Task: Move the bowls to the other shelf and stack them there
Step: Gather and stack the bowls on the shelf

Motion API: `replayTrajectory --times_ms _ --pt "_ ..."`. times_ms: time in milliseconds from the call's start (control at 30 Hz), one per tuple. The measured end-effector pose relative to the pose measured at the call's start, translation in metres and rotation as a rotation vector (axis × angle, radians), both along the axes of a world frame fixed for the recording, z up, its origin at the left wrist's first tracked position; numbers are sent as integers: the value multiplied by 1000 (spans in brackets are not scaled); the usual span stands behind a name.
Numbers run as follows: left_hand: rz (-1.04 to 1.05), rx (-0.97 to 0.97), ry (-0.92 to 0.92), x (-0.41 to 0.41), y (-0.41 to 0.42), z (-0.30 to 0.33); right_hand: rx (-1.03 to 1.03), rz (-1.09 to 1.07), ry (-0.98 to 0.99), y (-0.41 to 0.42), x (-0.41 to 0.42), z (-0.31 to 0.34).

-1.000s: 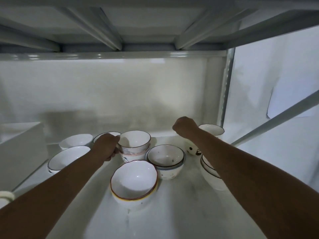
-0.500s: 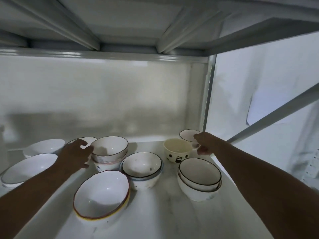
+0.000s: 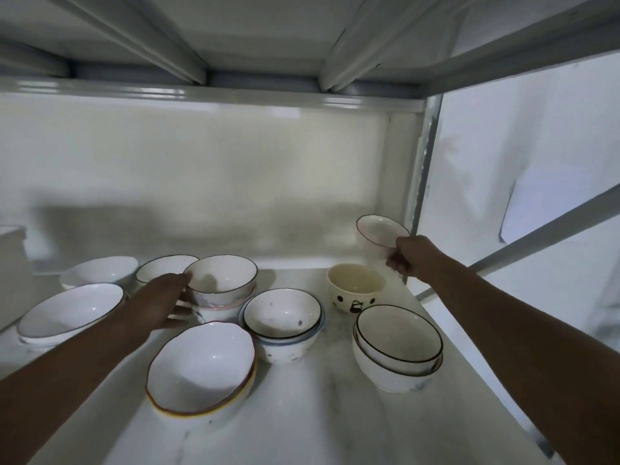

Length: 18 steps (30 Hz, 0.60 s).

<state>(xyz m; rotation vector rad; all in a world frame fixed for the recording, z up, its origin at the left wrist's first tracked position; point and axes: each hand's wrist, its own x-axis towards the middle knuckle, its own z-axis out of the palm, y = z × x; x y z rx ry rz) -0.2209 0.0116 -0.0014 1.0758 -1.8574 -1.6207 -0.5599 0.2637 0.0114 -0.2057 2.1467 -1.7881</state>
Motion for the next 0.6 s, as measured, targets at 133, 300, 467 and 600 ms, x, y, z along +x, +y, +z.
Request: replayTrajectory --times_ms 133,300,467,600 --pt "-15 -34 -10 5 4 1 144 203 23 8 27 24" --pt "-68 -55 -30 16 9 1 341 262 61 12 50 16" --pt "-112 -67 -42 25 16 3 418 267 107 11 63 7" --pt "-125 -92 -53 35 19 4 455 245 145 12 60 0"
